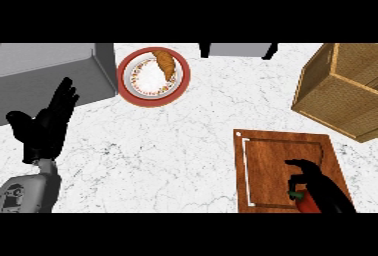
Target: Pick the bell pepper from the cutting board and place it in the basket
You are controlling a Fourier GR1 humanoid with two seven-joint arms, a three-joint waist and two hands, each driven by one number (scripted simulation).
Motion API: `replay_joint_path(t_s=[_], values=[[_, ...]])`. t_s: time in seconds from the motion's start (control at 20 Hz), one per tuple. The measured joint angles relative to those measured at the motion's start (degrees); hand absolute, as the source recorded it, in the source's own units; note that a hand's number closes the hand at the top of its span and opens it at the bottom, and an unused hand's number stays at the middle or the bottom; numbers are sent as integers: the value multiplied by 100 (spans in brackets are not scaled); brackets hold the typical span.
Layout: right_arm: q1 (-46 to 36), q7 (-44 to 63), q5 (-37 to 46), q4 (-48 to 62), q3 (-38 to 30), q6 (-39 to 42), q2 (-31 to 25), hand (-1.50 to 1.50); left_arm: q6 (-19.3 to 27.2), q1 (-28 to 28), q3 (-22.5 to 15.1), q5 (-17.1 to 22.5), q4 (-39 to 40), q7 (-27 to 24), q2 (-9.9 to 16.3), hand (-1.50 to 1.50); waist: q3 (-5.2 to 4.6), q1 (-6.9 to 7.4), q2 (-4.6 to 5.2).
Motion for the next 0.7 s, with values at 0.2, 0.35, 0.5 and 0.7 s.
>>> replay_joint_path(t_s=[0.2, 0.35, 0.5, 0.7], values=[[145, -163, -525, -165, 101, -223, 117, 150, 8, 24, 32, 15, 33, -5, 0, 0, 64, -32, 20], [264, -361, -1132, -334, 267, -345, 229, 150, 17, 52, 63, 30, 15, 16, 9, 0, 153, -61, 38], [339, -426, -1735, -553, 518, -516, 349, 150, 60, 54, 73, -1, 19, 0, 4, 0, 247, -97, 79], [148, 205, -2386, -1342, 932, -1073, 769, 150, 73, 105, 65, -22, -49, 33, 10, 0, 311, -30, 89]])
